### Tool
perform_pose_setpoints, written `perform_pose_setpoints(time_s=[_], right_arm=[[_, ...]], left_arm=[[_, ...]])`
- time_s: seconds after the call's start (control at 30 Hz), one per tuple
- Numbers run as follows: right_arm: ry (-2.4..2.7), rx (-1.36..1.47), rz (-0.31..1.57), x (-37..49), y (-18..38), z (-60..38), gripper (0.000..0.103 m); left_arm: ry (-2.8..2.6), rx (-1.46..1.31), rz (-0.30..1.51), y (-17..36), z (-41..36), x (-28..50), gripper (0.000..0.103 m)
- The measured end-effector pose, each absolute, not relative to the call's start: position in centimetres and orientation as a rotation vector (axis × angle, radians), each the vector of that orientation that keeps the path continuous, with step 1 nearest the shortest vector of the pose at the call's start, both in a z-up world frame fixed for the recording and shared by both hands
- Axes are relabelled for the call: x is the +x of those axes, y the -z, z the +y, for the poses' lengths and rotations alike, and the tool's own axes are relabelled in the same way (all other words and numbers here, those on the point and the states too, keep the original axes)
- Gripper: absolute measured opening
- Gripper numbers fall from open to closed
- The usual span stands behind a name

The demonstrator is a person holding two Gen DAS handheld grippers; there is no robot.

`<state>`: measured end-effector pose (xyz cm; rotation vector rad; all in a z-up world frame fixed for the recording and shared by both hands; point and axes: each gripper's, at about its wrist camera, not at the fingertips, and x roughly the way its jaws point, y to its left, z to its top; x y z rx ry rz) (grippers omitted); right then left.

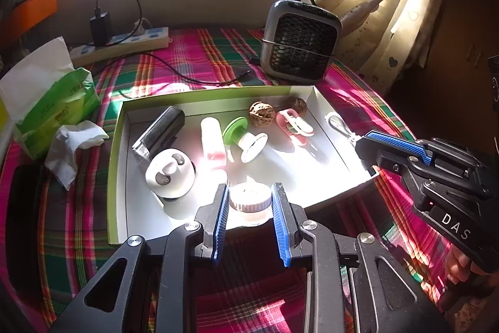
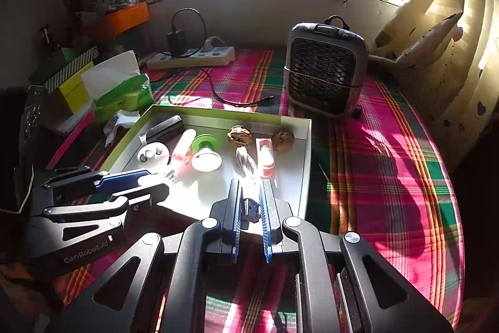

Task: Organize objects
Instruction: 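Carry the tape roll with the left tool while the right tool carries the cable over the box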

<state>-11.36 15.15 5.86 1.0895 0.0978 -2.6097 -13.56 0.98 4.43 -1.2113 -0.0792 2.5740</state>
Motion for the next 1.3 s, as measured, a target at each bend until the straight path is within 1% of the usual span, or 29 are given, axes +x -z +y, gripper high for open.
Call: perform_pose_setpoints(time_s=[0.7,1.3], right_arm=[[2.566,1.169,0.107,-14.8,-3.9,13.7,0.012],[2.53,1.233,0.11,-16.9,-2.0,13.3,0.012]], left_arm=[[-2.545,-1.268,-0.099,-2.4,1.1,-16.1,0.025],[-2.536,-1.286,-0.115,-1.9,1.0,-16.8,0.025]])
